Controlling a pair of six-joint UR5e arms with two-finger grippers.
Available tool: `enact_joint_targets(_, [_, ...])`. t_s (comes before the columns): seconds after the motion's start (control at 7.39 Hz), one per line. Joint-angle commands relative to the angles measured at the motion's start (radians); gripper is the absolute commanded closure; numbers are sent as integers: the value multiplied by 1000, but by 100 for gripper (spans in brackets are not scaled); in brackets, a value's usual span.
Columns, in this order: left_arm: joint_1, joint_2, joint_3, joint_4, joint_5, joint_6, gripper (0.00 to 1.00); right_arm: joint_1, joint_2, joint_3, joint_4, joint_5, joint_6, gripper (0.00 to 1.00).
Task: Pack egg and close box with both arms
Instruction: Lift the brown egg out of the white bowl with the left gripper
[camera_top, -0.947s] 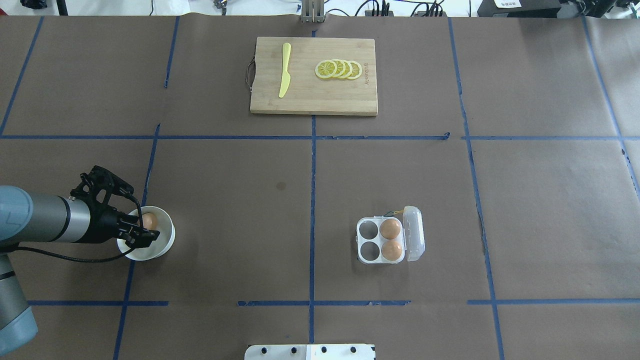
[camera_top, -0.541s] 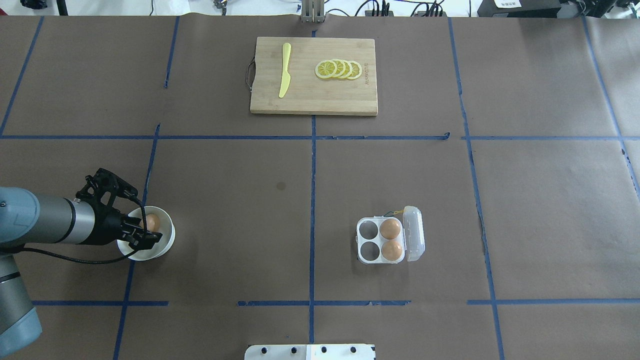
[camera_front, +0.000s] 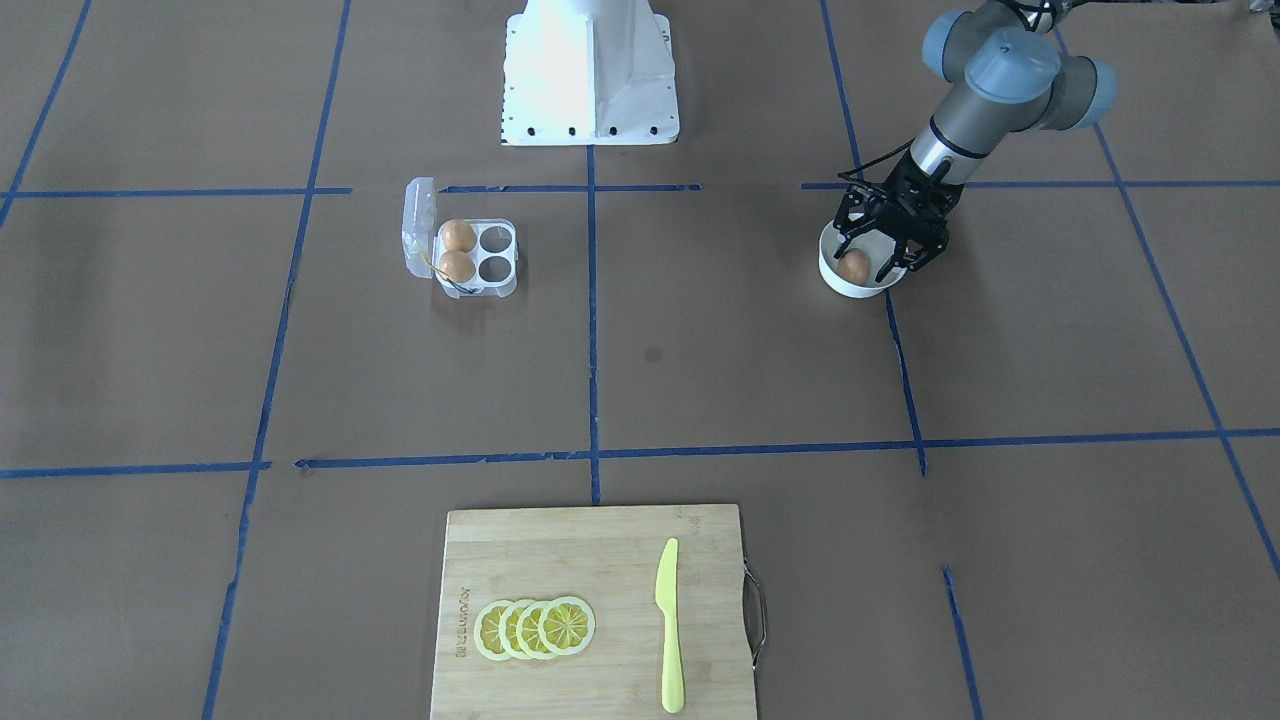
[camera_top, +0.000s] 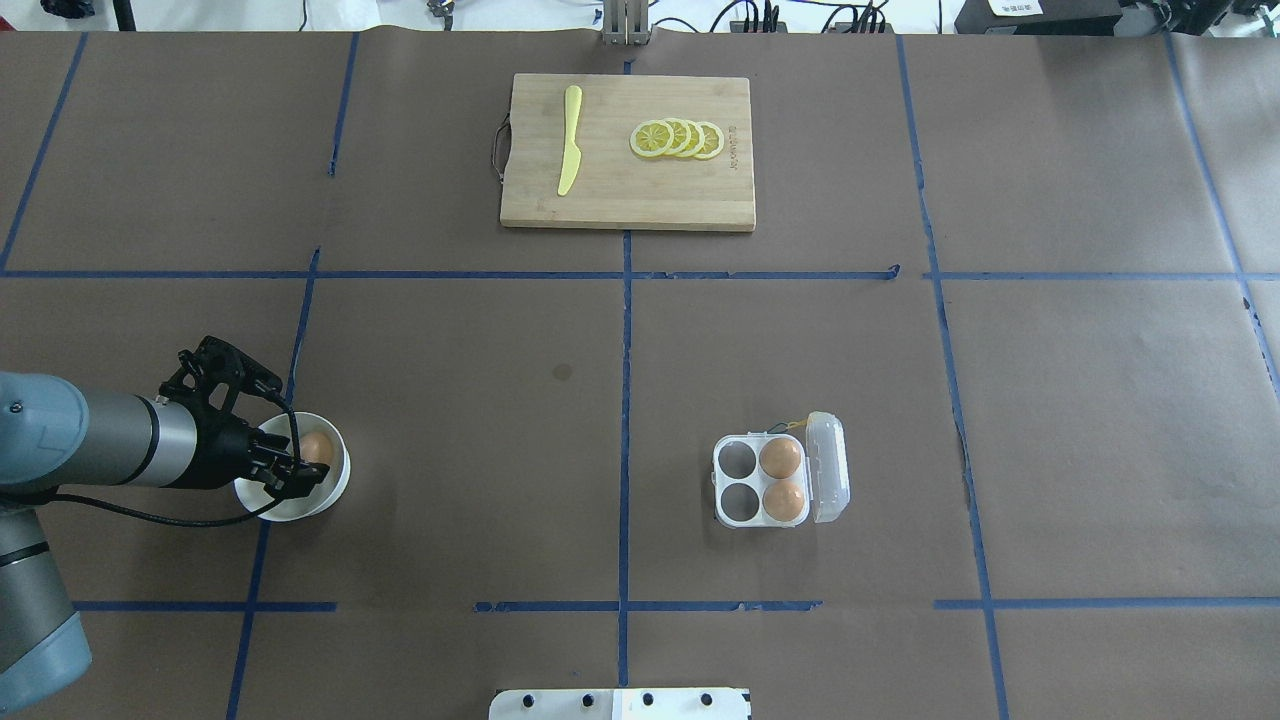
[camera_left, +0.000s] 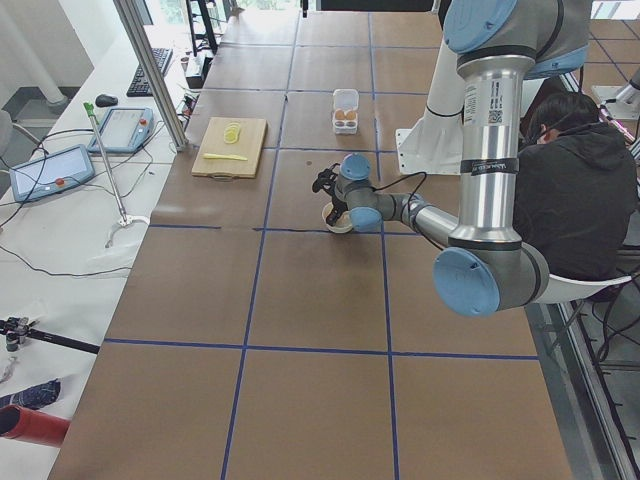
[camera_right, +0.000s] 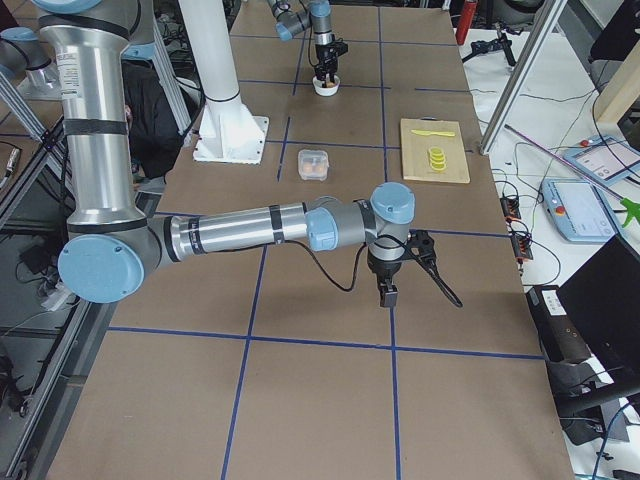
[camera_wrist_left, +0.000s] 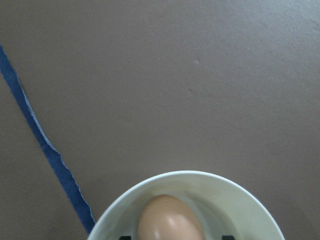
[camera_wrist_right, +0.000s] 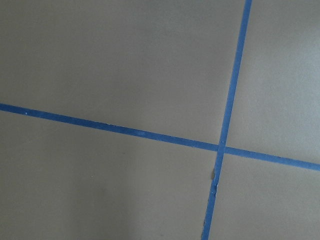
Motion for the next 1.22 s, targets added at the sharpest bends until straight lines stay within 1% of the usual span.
enact_joint_targets(0.0, [0, -2, -1, 0, 0, 0, 45, 0, -1, 0, 0, 0, -1, 0])
enact_joint_targets(0.27, [-1, -14, -4, 0, 0, -2, 73, 0, -1, 2, 0, 0, -1, 0])
enact_joint_targets(0.41, [-8, -14, -15, 0, -2, 0, 84, 0, -1, 2, 0, 0, -1, 0])
enact_joint_targets(0.54, [-15, -2, -47, -2, -8, 2, 87, 0, -1, 2, 0, 0, 1, 0])
enact_joint_targets(0.68, [-29, 16, -90, -2, -9, 6, 88, 0, -1, 3, 0, 0, -1, 0])
enact_joint_targets(0.81, [-56, 26, -128, -3, -11, 40, 93, 0, 0, 5, 0, 0, 1, 0])
enact_joint_targets(0.95, [-87, 27, -148, -64, -9, 114, 99, 0, 0, 6, 0, 0, 1, 0])
enact_joint_targets(1.08, [-95, 17, -130, -164, -3, 121, 100, 0, 0, 6, 0, 0, 1, 0])
